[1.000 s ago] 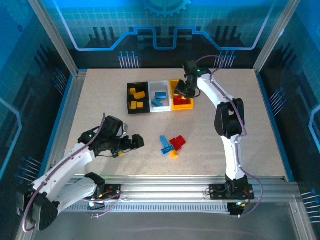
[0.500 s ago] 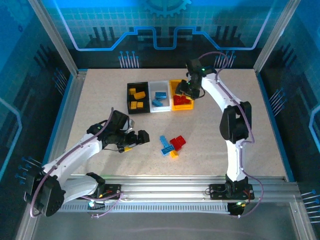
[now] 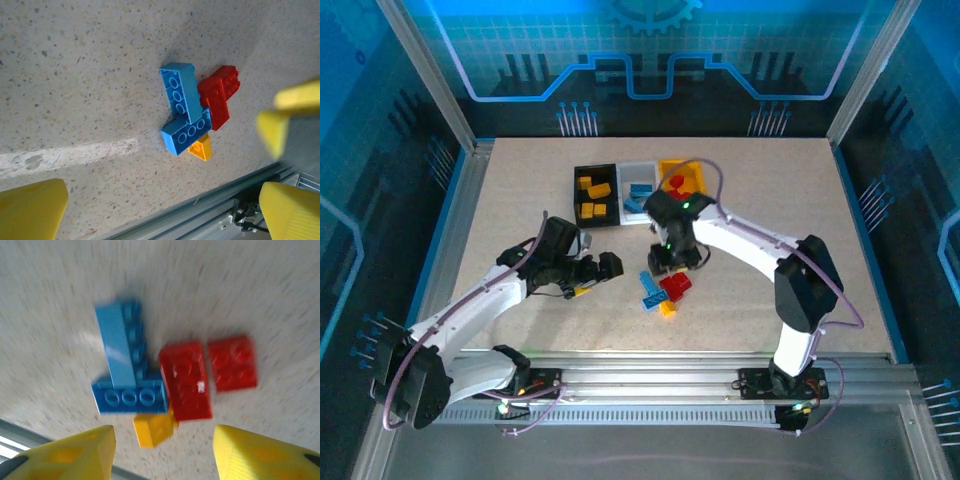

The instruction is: Sort the legos into containers by color

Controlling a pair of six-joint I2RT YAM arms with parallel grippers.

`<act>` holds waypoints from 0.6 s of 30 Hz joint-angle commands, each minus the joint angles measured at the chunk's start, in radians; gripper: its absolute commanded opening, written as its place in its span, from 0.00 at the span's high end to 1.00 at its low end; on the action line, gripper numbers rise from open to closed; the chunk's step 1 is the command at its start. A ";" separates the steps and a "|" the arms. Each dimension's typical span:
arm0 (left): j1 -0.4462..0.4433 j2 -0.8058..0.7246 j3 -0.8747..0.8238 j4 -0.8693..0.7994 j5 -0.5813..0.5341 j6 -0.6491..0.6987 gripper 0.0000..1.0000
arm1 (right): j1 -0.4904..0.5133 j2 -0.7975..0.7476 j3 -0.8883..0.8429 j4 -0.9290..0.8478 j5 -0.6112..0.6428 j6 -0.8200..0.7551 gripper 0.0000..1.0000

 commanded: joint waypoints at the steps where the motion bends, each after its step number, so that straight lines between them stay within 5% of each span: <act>1: 0.008 0.011 -0.023 0.038 0.011 -0.043 0.01 | 0.083 -0.057 -0.068 -0.046 0.062 -0.010 0.44; 6: 0.009 0.010 -0.025 0.036 0.012 -0.051 0.01 | 0.170 -0.040 -0.143 -0.032 0.107 0.009 0.42; 18: 0.008 -0.065 -0.056 -0.032 0.002 -0.051 0.01 | 0.178 0.068 -0.165 0.050 0.093 0.032 0.42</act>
